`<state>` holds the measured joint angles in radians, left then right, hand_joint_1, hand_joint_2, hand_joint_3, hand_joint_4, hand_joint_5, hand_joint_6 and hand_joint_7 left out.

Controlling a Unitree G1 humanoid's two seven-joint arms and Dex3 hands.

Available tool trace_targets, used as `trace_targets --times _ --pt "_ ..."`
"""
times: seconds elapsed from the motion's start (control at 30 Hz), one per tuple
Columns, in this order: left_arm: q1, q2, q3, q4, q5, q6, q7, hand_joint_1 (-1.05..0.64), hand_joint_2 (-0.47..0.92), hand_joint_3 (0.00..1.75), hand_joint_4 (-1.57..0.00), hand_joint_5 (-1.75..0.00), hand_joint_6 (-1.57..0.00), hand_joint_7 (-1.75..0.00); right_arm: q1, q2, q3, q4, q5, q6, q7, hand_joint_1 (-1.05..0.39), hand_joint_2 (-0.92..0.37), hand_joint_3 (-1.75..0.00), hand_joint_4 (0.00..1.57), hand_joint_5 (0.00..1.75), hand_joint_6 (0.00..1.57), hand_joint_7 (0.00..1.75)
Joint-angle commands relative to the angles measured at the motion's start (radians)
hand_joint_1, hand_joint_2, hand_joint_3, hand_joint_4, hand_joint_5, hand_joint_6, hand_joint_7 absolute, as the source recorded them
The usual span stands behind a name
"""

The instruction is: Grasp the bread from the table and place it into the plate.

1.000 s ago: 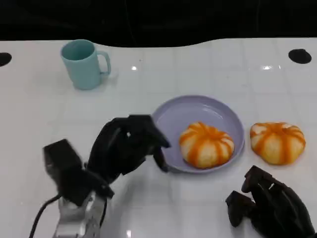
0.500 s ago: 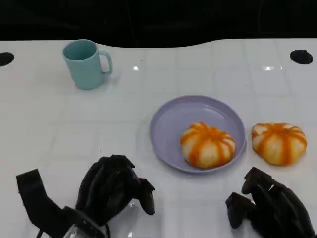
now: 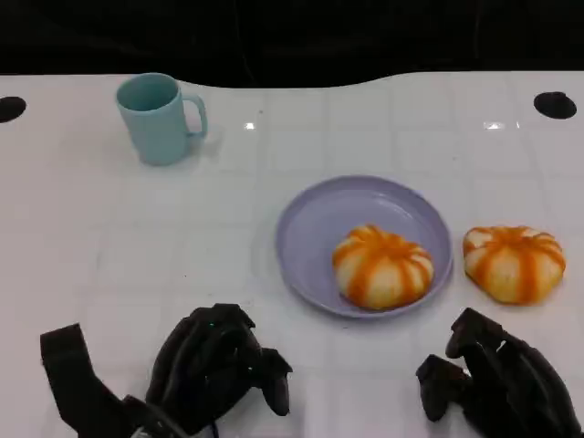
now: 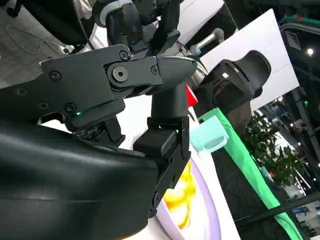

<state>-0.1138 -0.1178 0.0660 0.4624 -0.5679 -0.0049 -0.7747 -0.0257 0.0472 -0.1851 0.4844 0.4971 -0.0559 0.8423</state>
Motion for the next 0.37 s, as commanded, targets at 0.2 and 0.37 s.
trace_targets --times 0.2,0.37 --pt "-0.004 0.008 0.012 0.027 0.024 -0.003 -0.037 -1.05 0.72 0.0 -1.57 -0.85 -1.57 -0.51 -0.007 -0.017 -0.01 0.008 0.002 -0.012 -0.003 -0.57 -0.92 -0.2 0.77 1.72 0.68 1.46" --pt "-0.004 0.011 0.012 0.028 0.03 -0.007 -0.043 -1.05 0.71 0.0 -1.57 -0.86 -1.57 -0.53 -0.013 -0.019 -0.01 0.018 0.004 -0.009 0.004 -0.57 -0.92 -0.2 0.77 1.72 0.67 1.46"
